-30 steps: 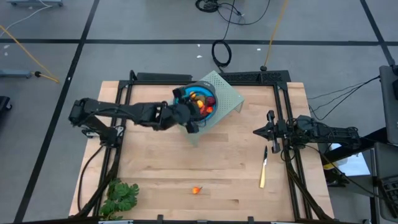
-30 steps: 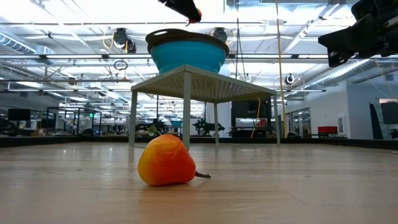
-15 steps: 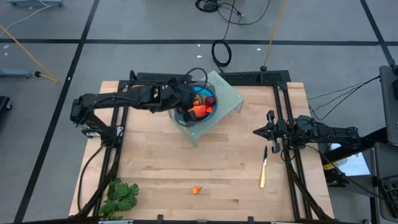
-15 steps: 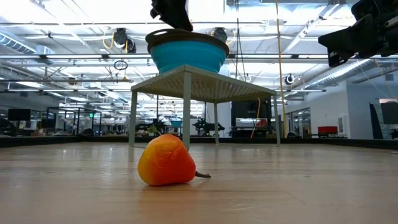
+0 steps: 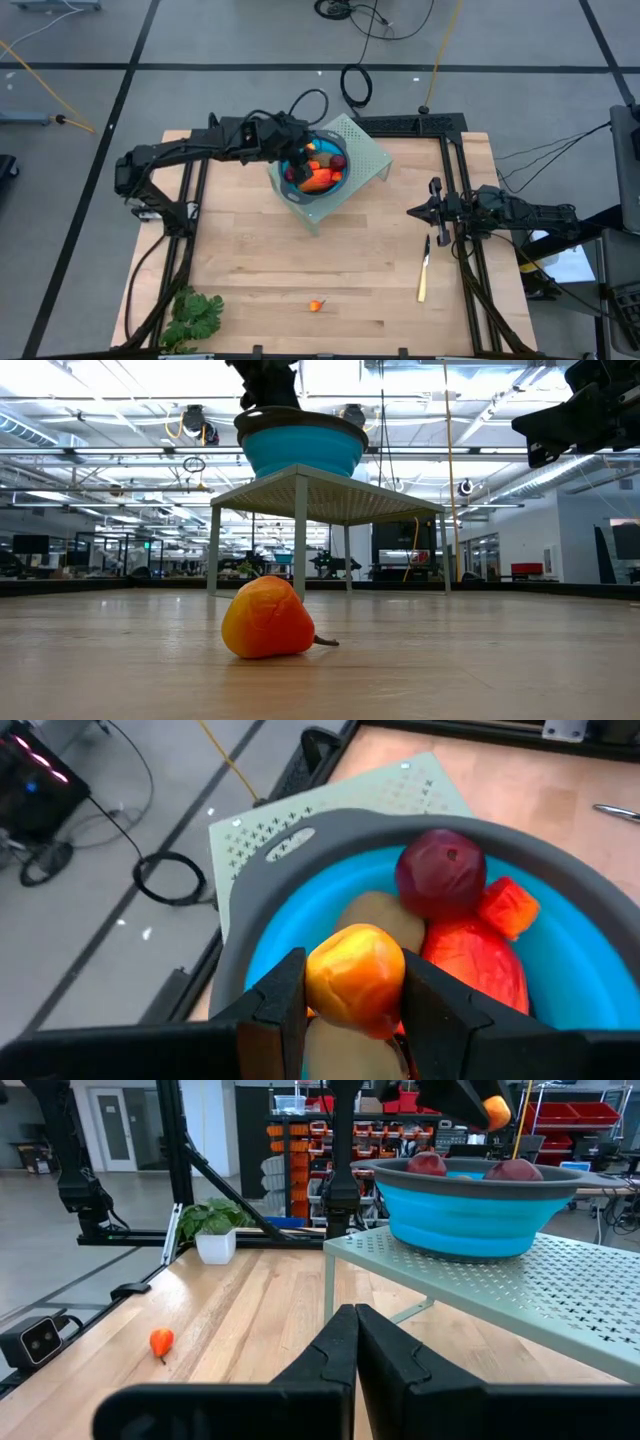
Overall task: Pick & Place Fruit
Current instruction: Put the red yellow peach into the blue strainer bowl on the shelf
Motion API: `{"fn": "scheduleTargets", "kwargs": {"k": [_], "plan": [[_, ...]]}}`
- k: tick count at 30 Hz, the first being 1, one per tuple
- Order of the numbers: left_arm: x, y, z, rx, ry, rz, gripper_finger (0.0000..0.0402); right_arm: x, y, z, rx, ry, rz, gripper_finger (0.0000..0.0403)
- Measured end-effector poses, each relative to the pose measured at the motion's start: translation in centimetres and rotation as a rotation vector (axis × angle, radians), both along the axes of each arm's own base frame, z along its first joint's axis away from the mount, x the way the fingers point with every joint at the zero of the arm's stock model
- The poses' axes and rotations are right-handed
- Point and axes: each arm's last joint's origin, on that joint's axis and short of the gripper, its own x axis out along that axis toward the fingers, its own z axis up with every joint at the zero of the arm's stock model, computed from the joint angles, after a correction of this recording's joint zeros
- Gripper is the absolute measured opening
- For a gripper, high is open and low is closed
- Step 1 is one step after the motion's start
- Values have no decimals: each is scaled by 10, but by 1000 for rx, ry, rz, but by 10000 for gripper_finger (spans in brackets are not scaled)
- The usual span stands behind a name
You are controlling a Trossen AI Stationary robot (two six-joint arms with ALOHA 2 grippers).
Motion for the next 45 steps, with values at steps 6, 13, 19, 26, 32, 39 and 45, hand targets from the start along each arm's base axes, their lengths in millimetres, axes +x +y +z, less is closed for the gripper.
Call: {"fn": "scheduleTargets", "kwargs": {"k": [6, 13, 19, 26, 32, 39, 45], "plan": [[-1, 10, -4, -76, -8, 24, 127, 0, 0, 0, 0, 0, 0, 0], [-1, 13, -7, -119, 0, 22, 127, 0, 0, 0, 0, 1, 0, 0], [-4, 12, -10, -150, 30, 48, 127, 0, 0, 0, 0, 1, 0, 0], [-4, 12, -12, -151, 37, 52, 127, 0, 0, 0, 0, 1, 0, 0], [-1, 16, -18, -156, 55, 61, 127, 0, 0, 0, 0, 1, 0, 0], [8, 23, -31, -162, 92, 76, 127, 0, 0, 0, 15, 2, 4, 0], [6, 29, -30, -167, 80, 103, 127, 0, 0, 0, 10, 1, 5, 0]]}}
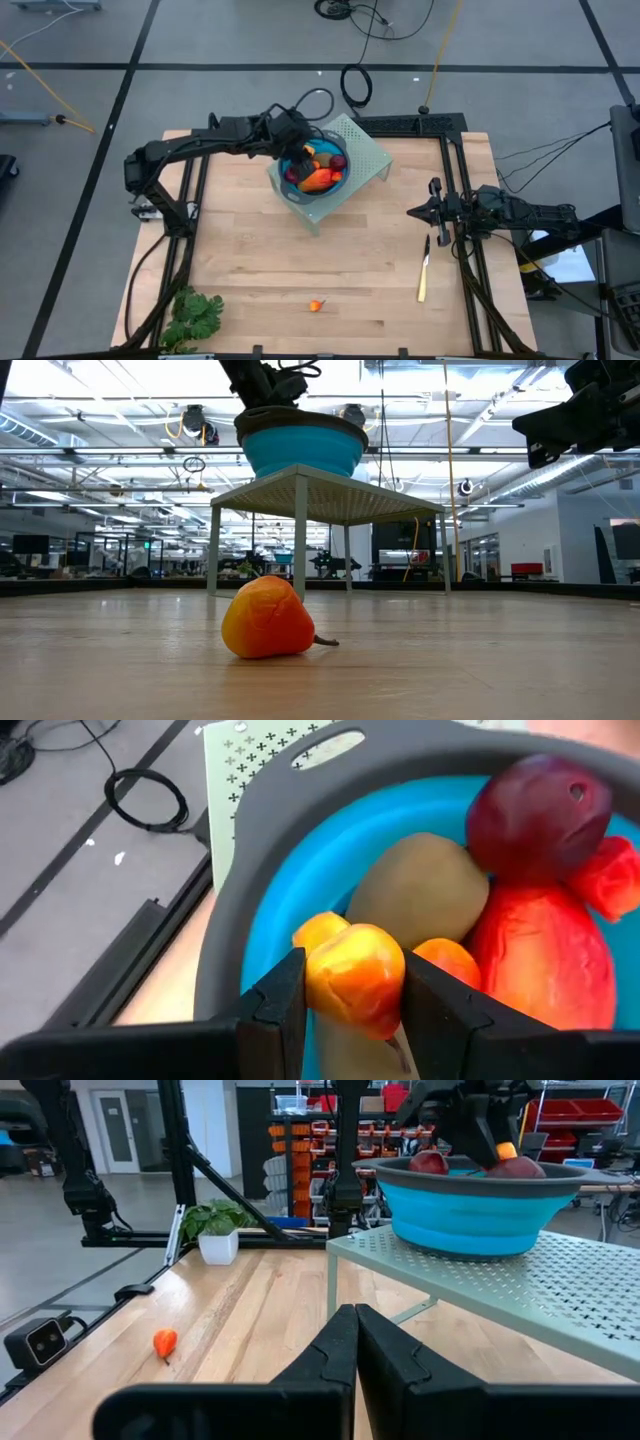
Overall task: Pick & Place Fruit
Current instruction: Put the red yellow peach into the blue strainer bowl on the shelf, then put the peach into the blue strainer bowl on the shelf
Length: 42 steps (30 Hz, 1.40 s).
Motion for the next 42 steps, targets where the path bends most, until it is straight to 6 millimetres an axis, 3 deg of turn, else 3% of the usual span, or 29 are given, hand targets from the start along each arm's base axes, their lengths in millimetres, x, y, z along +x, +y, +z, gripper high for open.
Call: {"fn": "scheduleTargets", "kwargs": {"k": [8, 18, 27, 35, 42], "plan": [[-1, 2, 0, -22, -14, 30, 130, 0, 0, 0, -2, 0, 0, 0], [0, 2, -2, -26, -3, 30, 181, 0, 0, 0, -2, 0, -1, 0], [-2, 5, 0, -15, -9, 40, 200, 0, 0, 0, -2, 0, 0, 0], [-10, 0, 17, -12, -95, 49, 200, 0, 0, 0, -1, -1, 0, 0], [-21, -16, 38, -54, -210, 78, 200, 0, 0, 0, -2, 0, 0, 0]]}}
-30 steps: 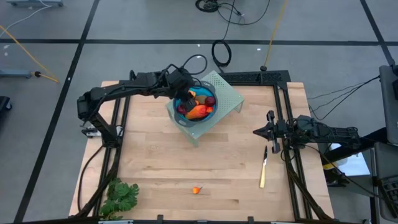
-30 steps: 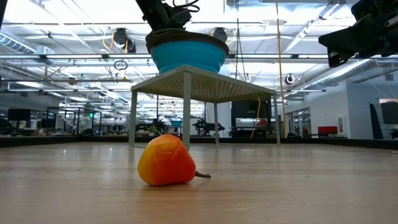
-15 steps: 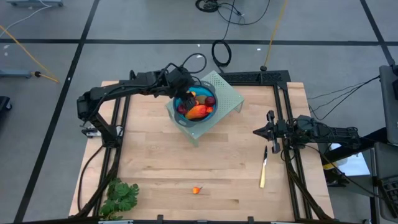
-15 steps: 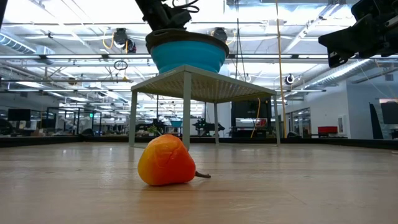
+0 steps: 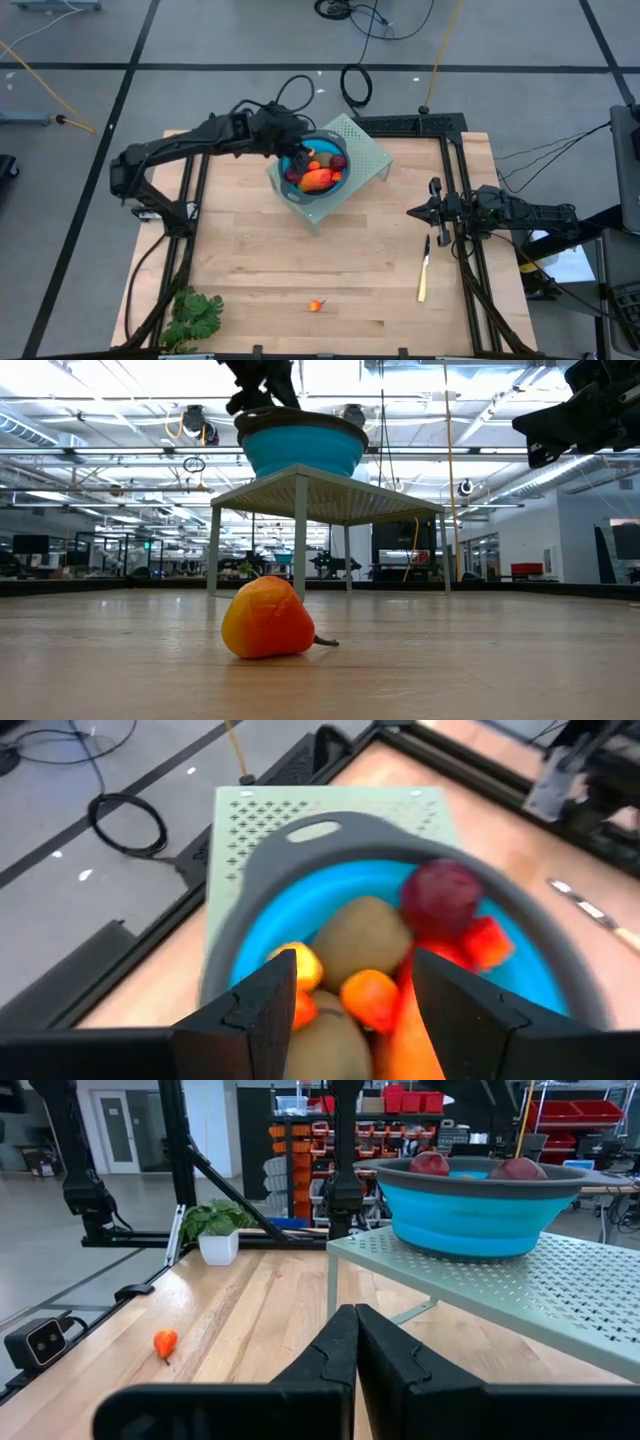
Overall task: Pick & Place Fruit
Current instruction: Put the peach into the blue strainer bowl on the shelf
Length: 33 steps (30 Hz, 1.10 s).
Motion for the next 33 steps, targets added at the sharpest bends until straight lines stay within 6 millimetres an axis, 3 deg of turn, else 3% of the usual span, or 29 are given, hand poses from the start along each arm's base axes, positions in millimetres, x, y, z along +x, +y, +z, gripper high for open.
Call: {"fn": "scheduleTargets", "kwargs": {"k": [9, 19, 33], "plan": [[3, -43, 14, 87, -50, -119, 200, 0, 0, 0, 0, 0, 0, 0], [12, -111, 22, 171, -130, -359, 200, 0, 0, 0, 0, 0, 0, 0], [7, -202, 14, 119, -165, -512, 200, 0, 0, 0, 0, 0, 0, 0]]}}
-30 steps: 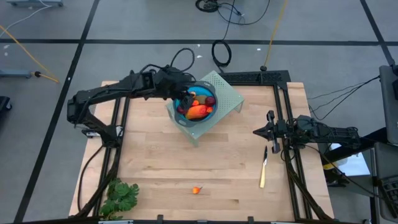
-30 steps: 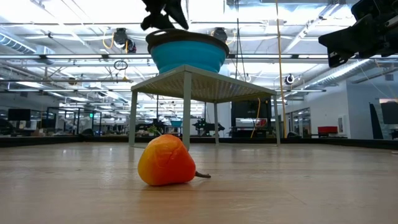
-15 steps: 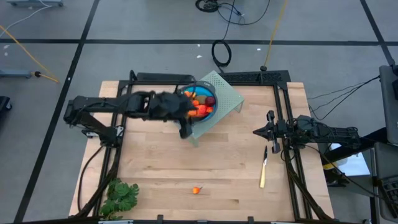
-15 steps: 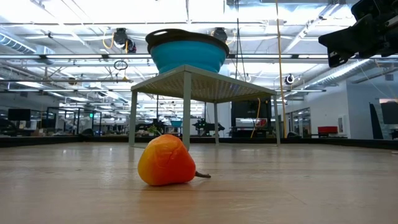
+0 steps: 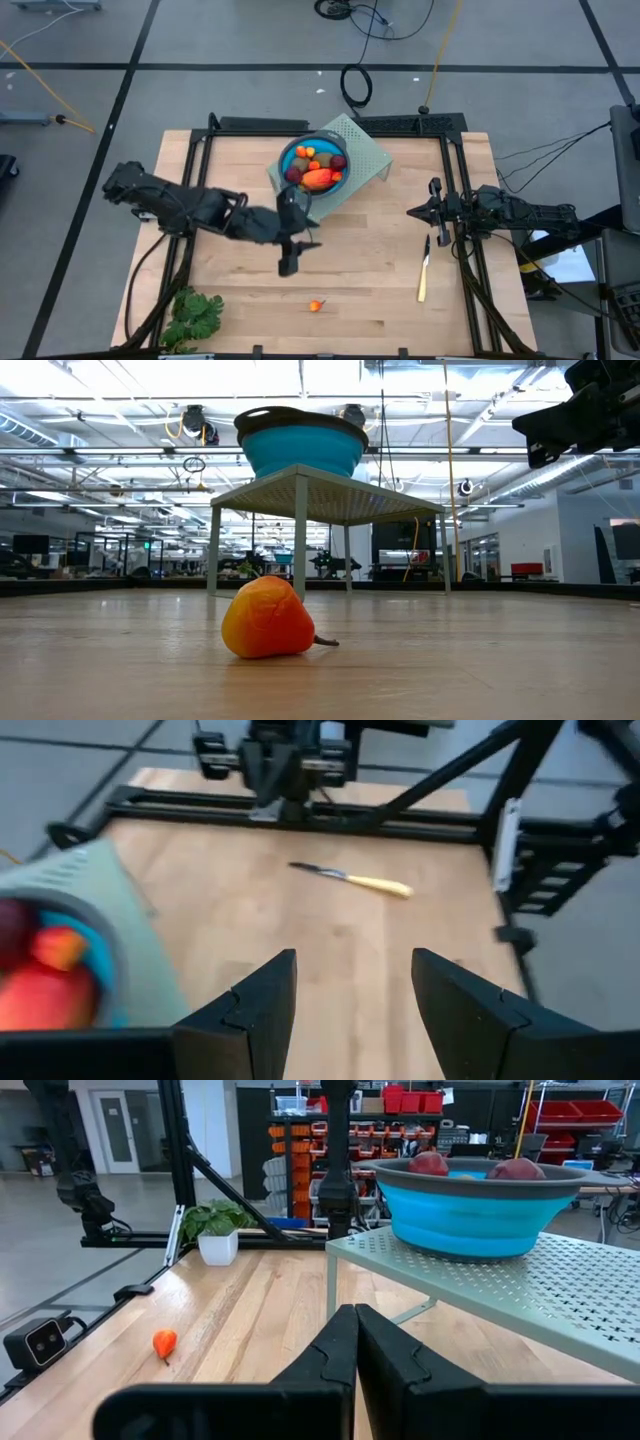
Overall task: Pick & Place Fruit
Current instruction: Put the peach into the blue strainer bowl on the shelf
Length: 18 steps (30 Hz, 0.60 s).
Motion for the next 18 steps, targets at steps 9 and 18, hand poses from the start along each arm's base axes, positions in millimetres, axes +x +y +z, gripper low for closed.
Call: {"fn": "scheduleTargets", "kwargs": {"k": [9, 18], "plan": [[20, -42, -23, -143, -19, 5, 200, 0, 0, 0, 0, 1, 1, 0], [35, -72, -57, -300, 56, 71, 200, 0, 0, 0, 0, 1, 1, 0]]}}
